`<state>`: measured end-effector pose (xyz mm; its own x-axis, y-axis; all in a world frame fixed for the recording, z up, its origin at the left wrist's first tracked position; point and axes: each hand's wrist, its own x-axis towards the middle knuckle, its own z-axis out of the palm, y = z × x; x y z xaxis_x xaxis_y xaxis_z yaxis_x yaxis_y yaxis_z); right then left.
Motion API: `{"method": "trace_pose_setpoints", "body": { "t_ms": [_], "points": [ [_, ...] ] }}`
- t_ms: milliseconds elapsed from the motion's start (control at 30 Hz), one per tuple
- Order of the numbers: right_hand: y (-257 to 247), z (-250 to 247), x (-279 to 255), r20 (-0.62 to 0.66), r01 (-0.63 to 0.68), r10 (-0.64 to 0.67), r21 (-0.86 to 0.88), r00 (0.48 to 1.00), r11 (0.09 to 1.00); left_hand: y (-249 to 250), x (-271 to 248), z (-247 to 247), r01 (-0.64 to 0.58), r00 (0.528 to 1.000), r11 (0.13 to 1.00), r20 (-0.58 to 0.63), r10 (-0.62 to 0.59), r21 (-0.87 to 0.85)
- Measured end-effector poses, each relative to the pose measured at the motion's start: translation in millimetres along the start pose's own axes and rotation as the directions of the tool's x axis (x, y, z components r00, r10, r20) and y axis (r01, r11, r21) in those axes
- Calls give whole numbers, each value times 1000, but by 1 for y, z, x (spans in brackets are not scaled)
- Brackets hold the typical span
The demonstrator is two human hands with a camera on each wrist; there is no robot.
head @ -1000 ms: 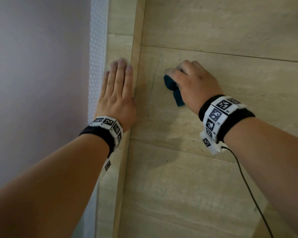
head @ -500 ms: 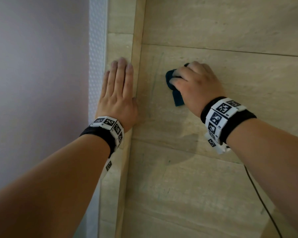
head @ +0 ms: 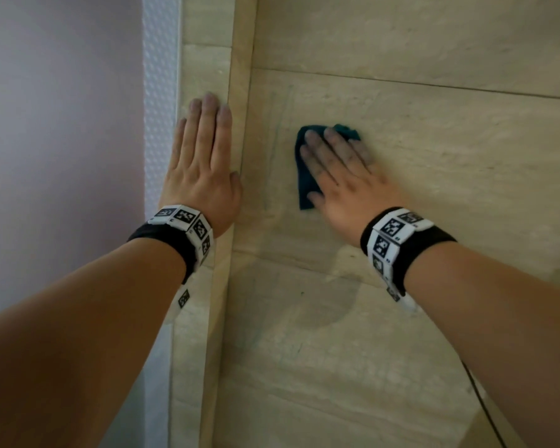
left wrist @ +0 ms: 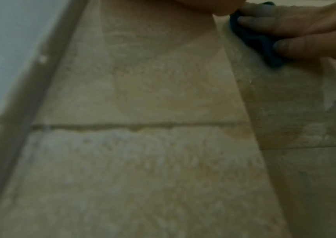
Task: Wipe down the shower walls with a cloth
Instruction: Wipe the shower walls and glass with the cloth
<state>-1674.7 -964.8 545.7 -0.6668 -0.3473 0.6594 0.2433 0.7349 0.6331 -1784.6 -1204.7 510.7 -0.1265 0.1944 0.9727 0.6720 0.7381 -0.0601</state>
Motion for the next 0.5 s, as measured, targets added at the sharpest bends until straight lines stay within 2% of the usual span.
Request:
{"method": "trace_pose_setpoints", "body": {
  "t_ms": [133,267,333,433,500],
  "points": [
    [53,-16,-4,-27,-230,229,-23,973,973,-1,0,1,-4,1000,1000,-3,4,7],
    [59,-18,1,-35,-311,310,-15,950,950,-1,0,3,1,1000,1000,-18,-1,14],
    [43,-18,14,-42,-286,285,-22,958,958,-1,-1,4,5,1000,1000,-27,-5,13],
    [12,-15,43,-49,-163,161,-37,986,986,-1,-1,5,3,999,1000,-38,-3,7],
    [-12,-14,64,-68,-128,127,-8,990,992,-3,-1,6,0,999,1000,-33,0,2]
  ]
}}
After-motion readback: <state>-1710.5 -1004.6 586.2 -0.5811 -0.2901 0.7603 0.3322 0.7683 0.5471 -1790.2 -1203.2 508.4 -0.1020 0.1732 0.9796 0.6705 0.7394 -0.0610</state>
